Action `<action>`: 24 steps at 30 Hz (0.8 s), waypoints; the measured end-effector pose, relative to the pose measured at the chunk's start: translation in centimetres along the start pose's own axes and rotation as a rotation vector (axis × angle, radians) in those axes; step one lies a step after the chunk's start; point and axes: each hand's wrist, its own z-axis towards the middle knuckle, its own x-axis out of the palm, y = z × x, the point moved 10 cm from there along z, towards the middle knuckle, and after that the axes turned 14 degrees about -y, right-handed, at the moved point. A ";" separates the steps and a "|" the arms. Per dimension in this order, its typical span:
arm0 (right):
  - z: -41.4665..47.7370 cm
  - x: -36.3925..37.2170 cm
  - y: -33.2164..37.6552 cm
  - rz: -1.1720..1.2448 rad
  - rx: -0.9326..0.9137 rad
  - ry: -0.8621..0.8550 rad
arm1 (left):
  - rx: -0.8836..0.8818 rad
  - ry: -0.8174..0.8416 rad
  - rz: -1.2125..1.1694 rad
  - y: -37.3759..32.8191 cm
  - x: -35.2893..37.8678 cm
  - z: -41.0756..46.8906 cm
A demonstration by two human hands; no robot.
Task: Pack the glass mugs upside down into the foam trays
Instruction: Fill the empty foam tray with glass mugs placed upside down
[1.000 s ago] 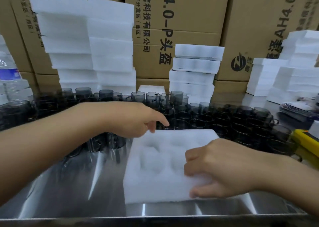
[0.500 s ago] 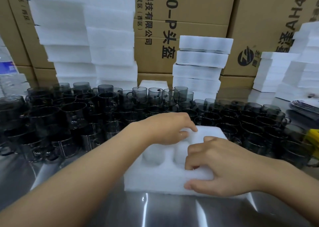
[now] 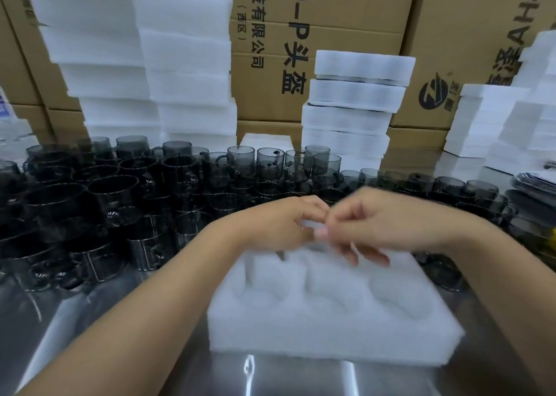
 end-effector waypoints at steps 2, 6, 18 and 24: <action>2.7 -3.1 -1.7 0.036 0.067 -0.232 | 0.004 -0.024 0.002 0.2 -0.2 0.0; 7.0 -8.0 -6.6 -0.192 0.190 -0.589 | -0.021 -0.083 -0.077 0.6 -0.6 0.2; 10.4 -9.6 -9.9 -0.659 0.268 -0.624 | -0.150 -0.207 -0.260 1.8 -1.8 0.3; 9.6 -9.4 -9.1 -0.639 0.201 -0.685 | -0.148 -0.246 -0.305 1.5 -2.2 0.3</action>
